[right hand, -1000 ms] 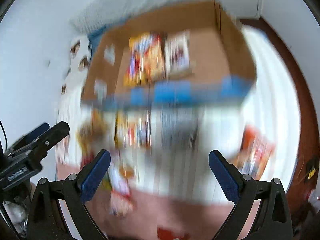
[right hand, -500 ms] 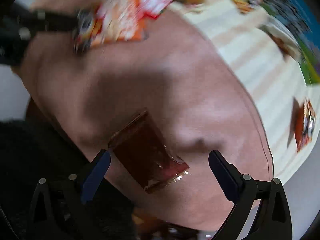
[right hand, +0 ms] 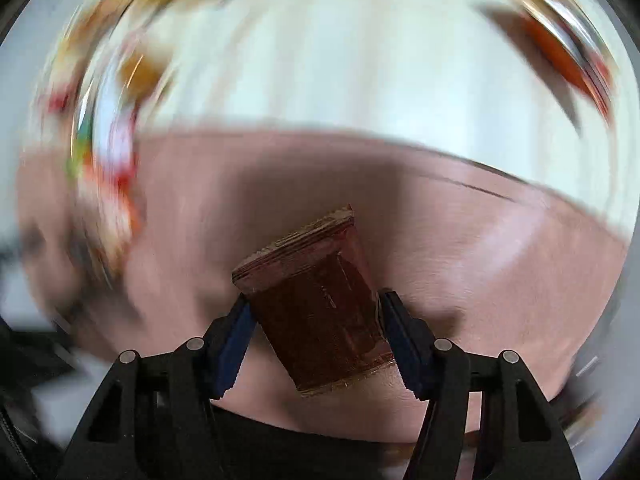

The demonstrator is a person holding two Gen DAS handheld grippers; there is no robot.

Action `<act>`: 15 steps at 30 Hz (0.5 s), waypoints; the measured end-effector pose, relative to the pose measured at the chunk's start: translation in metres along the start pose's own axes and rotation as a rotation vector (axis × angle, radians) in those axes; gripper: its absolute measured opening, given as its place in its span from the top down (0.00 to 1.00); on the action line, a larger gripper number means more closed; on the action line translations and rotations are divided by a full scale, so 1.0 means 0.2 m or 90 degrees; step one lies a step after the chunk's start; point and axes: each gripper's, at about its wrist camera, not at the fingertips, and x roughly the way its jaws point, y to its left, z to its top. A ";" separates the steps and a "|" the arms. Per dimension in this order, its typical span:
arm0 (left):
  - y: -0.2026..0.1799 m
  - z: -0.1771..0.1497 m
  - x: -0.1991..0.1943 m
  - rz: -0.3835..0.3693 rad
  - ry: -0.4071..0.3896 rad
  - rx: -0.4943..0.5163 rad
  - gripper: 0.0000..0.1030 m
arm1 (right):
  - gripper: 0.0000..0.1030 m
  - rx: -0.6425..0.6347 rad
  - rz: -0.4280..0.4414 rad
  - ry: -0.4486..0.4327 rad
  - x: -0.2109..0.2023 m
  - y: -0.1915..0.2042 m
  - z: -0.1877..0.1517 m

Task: Organize snacks
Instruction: 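Grasp the orange seed bag with left tool while right tool grasps chocolate bar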

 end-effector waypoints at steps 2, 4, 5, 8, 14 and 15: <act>-0.06 0.06 0.05 0.001 0.016 0.029 0.02 | 0.24 0.066 0.059 0.015 0.01 -0.11 0.00; -0.09 0.11 0.11 -0.012 0.026 0.040 0.08 | 0.18 0.095 0.094 0.026 0.01 -0.17 -0.02; -0.11 0.13 0.12 -0.019 0.025 0.040 0.17 | 0.18 0.093 0.095 0.021 0.00 -0.18 -0.03; -0.11 0.15 0.13 -0.078 0.044 -0.005 0.47 | 0.18 0.063 0.061 0.018 -0.05 -0.16 -0.01; 0.02 0.07 0.23 -0.228 0.087 -0.199 0.49 | 0.30 0.027 -0.024 0.001 -0.06 -0.12 -0.03; 0.04 0.06 0.24 -0.247 0.093 -0.226 0.49 | 0.36 0.022 -0.048 -0.010 -0.05 -0.12 -0.05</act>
